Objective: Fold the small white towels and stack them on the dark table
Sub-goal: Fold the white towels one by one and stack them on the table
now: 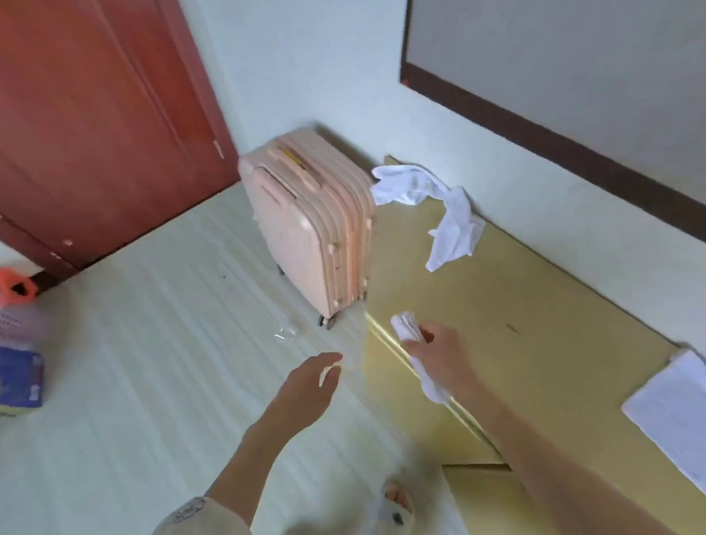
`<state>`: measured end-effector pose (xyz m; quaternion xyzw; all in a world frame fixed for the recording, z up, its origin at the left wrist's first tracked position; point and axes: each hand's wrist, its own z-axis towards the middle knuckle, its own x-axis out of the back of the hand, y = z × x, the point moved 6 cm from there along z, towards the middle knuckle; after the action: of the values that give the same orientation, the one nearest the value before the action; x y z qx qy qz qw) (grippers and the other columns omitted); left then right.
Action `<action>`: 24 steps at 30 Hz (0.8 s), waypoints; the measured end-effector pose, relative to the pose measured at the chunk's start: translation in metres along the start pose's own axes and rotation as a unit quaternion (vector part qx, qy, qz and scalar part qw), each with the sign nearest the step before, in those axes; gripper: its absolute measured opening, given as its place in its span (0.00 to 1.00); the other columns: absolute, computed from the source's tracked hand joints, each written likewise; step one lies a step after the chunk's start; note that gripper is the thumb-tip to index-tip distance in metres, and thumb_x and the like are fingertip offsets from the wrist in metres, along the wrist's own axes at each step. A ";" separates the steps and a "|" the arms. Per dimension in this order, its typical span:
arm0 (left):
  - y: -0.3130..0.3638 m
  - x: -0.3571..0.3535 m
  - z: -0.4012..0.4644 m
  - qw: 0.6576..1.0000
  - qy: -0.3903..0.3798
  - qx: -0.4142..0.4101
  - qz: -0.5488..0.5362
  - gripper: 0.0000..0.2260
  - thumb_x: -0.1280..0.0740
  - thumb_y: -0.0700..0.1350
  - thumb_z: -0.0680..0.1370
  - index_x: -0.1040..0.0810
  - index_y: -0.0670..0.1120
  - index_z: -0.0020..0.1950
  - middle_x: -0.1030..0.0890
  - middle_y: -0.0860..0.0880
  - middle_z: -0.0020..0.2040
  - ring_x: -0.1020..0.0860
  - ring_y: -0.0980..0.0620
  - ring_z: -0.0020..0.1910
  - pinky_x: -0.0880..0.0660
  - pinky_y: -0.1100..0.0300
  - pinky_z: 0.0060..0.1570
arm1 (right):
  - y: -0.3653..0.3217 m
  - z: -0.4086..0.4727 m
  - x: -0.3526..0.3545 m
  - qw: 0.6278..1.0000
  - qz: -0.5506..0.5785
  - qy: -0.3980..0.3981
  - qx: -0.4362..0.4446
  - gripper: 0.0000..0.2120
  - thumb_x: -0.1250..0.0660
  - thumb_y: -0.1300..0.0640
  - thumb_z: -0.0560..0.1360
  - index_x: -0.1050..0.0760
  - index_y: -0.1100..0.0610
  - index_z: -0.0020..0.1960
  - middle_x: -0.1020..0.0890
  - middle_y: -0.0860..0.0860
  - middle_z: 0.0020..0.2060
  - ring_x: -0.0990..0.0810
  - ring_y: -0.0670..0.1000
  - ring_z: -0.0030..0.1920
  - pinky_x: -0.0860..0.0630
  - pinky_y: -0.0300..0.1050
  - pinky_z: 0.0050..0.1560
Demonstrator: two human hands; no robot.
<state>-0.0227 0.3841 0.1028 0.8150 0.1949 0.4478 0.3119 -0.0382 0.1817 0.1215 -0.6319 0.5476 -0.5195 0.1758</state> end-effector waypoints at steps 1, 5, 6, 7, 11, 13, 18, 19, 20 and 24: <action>-0.018 0.027 -0.020 0.999 0.037 0.017 -0.016 0.15 0.43 0.46 0.81 0.29 0.49 0.67 0.26 0.51 0.65 0.28 0.53 0.63 0.36 0.67 0.60 | -0.027 -0.009 -0.025 0.999 -0.036 -0.026 0.032 0.16 0.35 0.54 0.68 0.40 0.54 0.28 0.36 0.47 0.23 0.37 0.49 0.27 0.42 0.41 0.29; -0.104 0.127 -0.125 0.979 0.174 0.081 -0.068 0.14 0.44 0.47 0.81 0.29 0.50 0.66 0.25 0.53 0.64 0.27 0.54 0.62 0.37 0.69 0.53 | -0.133 -0.072 -0.147 0.968 -0.127 -0.137 0.168 0.17 0.39 0.47 0.64 0.31 0.62 0.35 0.32 0.51 0.27 0.34 0.52 0.32 0.40 0.40 0.30; -0.128 0.149 -0.156 0.970 0.207 0.097 -0.078 0.14 0.44 0.47 0.81 0.29 0.50 0.66 0.25 0.54 0.64 0.27 0.54 0.62 0.37 0.69 0.52 | -0.156 -0.095 -0.181 0.958 -0.135 -0.158 0.199 0.19 0.38 0.46 0.65 0.31 0.64 0.36 0.31 0.52 0.29 0.34 0.52 0.33 0.40 0.42 0.31; -0.154 0.170 -0.187 0.960 0.240 0.111 -0.087 0.14 0.44 0.47 0.81 0.28 0.50 0.66 0.25 0.54 0.64 0.26 0.54 0.62 0.36 0.69 0.52 | -0.179 -0.120 -0.214 0.949 -0.136 -0.178 0.223 0.21 0.39 0.45 0.64 0.31 0.65 0.37 0.31 0.53 0.29 0.35 0.51 0.33 0.40 0.44 0.32; -0.252 0.240 -0.322 0.911 0.357 0.165 -0.124 0.13 0.43 0.46 0.81 0.26 0.50 0.63 0.23 0.56 0.58 0.24 0.53 0.59 0.35 0.69 0.51 | -0.249 -0.227 -0.349 0.905 -0.117 -0.273 0.304 0.20 0.35 0.47 0.66 0.29 0.65 0.38 0.28 0.52 0.30 0.32 0.51 0.33 0.39 0.44 0.34; -0.296 0.266 -0.389 0.889 0.394 0.194 -0.132 0.13 0.43 0.46 0.81 0.26 0.50 0.63 0.23 0.56 0.55 0.23 0.53 0.56 0.34 0.68 0.49 | -0.277 -0.279 -0.414 0.875 -0.122 -0.318 0.346 0.10 0.32 0.55 0.70 0.25 0.63 0.39 0.24 0.51 0.32 0.28 0.51 0.35 0.36 0.44 0.36; -0.397 0.313 -0.530 0.821 0.482 0.256 -0.169 0.11 0.42 0.44 0.80 0.25 0.48 0.61 0.20 0.49 0.55 0.21 0.48 0.54 0.27 0.60 0.53 | -0.334 -0.403 -0.556 0.798 -0.136 -0.401 0.429 0.07 0.31 0.58 0.71 0.25 0.62 0.40 0.24 0.50 0.32 0.27 0.50 0.35 0.35 0.44 0.36; -0.416 0.322 -0.552 0.807 0.496 0.267 -0.177 0.11 0.42 0.44 0.80 0.25 0.49 0.60 0.20 0.49 0.54 0.21 0.48 0.53 0.27 0.59 0.54 | -0.344 -0.423 -0.583 0.784 -0.138 -0.412 0.444 0.08 0.31 0.57 0.71 0.25 0.62 0.39 0.24 0.49 0.31 0.27 0.50 0.35 0.34 0.44 0.36; -0.434 0.331 -0.571 0.794 0.509 0.275 -0.185 0.10 0.42 0.44 0.80 0.25 0.50 0.59 0.20 0.49 0.53 0.21 0.48 0.53 0.26 0.57 0.54 | -0.354 -0.443 -0.609 0.768 -0.141 -0.422 0.461 0.08 0.31 0.56 0.71 0.25 0.60 0.38 0.25 0.48 0.30 0.27 0.50 0.35 0.34 0.44 0.37; -0.508 0.378 -0.623 0.756 0.549 0.285 -0.213 0.08 0.41 0.44 0.80 0.26 0.54 0.54 0.20 0.49 0.52 0.21 0.49 0.52 0.25 0.54 0.55 | -0.395 -0.507 -0.705 0.710 -0.151 -0.455 0.516 0.06 0.31 0.55 0.72 0.22 0.58 0.42 0.21 0.48 0.33 0.26 0.48 0.36 0.32 0.43 0.38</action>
<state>-0.3750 1.1884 0.2373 0.4173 0.6203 0.6641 -0.0080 -0.1690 1.1073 0.3087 -0.6769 -0.0548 -0.3909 0.6213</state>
